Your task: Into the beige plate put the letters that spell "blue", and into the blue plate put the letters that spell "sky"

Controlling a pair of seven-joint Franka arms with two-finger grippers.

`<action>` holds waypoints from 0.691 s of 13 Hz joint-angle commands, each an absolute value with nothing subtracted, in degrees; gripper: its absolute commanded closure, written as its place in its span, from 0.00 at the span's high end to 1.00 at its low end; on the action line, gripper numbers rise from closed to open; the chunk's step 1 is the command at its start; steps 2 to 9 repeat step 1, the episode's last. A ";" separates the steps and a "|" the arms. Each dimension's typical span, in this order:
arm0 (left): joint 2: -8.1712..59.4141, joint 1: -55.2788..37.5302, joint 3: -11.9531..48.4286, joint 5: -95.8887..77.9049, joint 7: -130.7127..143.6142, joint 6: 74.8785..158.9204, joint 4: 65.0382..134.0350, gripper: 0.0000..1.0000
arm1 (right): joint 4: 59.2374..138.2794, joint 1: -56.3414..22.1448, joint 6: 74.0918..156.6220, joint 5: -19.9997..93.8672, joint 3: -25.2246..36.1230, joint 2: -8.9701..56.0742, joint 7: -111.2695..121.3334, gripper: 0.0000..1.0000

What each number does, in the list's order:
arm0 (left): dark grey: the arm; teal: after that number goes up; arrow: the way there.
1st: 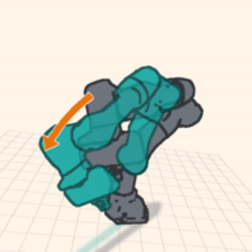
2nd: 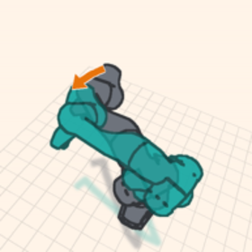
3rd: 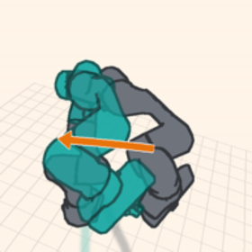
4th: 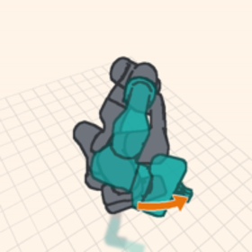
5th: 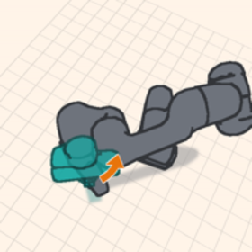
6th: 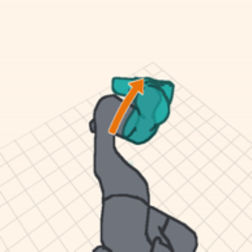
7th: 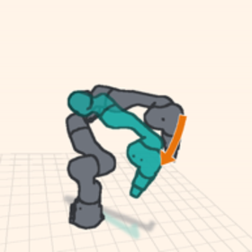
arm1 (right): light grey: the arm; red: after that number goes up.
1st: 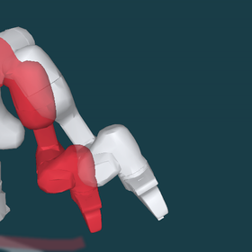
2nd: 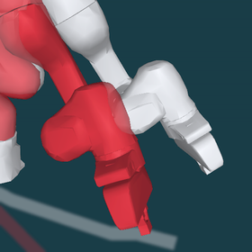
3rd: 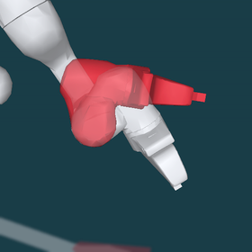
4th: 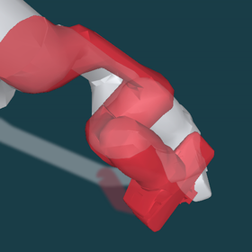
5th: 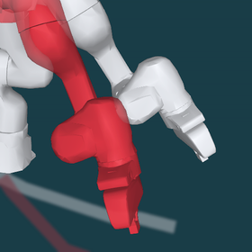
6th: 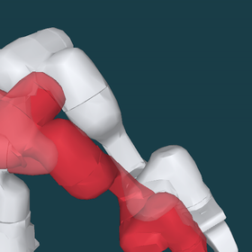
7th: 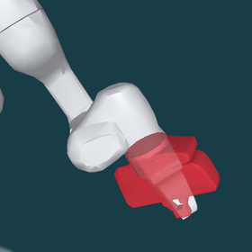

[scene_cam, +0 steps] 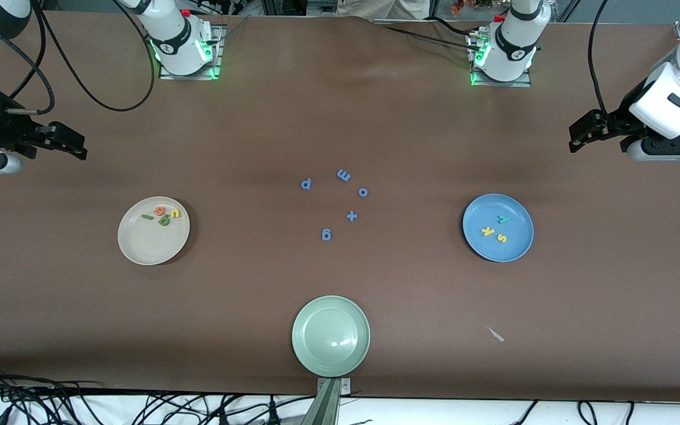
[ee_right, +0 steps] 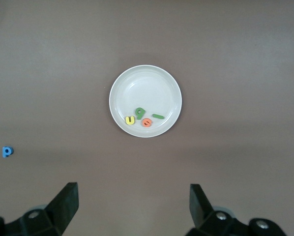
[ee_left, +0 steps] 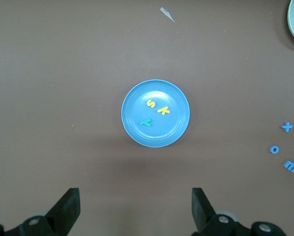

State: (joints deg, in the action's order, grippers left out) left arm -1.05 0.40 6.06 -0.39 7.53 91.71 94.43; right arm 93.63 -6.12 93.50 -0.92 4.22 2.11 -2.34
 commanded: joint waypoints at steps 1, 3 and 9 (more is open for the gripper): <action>-1.32 0.70 6.33 0.88 6.50 91.14 94.13 1.00 | 91.84 -5.80 92.29 -1.14 3.87 3.08 -2.72 1.00; -1.32 0.70 6.33 0.88 6.50 91.14 94.13 1.00 | 91.84 -5.80 92.29 -1.14 3.87 3.08 -2.72 1.00; -1.32 0.70 6.33 0.88 6.50 91.14 94.13 1.00 | 91.84 -5.80 92.29 -1.14 3.87 3.08 -2.72 1.00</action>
